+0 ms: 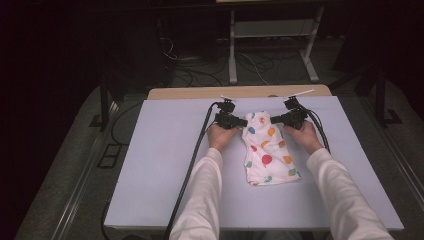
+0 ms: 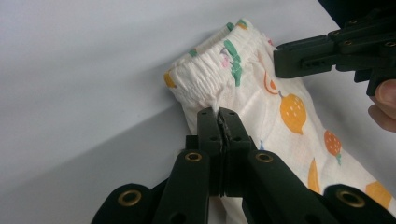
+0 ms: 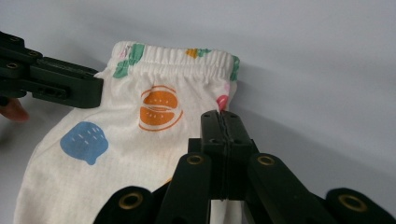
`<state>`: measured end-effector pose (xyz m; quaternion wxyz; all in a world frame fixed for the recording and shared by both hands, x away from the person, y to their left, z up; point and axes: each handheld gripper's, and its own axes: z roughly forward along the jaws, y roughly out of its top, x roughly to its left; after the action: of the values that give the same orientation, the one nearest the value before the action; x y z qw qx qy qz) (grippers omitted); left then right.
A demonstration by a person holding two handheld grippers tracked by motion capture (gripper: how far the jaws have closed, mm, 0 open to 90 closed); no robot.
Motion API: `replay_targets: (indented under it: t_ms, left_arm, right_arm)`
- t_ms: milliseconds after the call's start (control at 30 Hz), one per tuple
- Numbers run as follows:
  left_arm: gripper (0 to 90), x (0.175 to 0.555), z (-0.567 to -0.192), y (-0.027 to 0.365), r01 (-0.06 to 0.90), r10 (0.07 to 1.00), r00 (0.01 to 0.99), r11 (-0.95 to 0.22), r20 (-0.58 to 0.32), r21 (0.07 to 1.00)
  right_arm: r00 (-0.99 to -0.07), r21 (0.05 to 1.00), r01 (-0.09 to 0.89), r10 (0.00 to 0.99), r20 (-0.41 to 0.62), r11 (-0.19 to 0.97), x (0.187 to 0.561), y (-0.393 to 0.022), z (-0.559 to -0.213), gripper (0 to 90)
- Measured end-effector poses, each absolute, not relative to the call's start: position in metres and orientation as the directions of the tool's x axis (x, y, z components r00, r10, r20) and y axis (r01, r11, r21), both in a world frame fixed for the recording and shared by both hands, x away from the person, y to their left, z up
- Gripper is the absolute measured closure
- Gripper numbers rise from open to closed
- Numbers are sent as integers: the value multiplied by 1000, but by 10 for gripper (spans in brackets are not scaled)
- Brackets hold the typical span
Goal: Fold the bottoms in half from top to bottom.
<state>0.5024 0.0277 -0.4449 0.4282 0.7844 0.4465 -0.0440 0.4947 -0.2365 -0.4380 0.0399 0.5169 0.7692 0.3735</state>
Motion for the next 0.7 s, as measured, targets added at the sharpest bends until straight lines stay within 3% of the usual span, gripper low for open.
replay_targets:
  t_ms: [700]
  left_arm:
    - [884,482,-421,25,665,624,665,-244,-411,706]
  right_arm:
    - [-497,679,714,807,320,171,474,-253,-427,883]
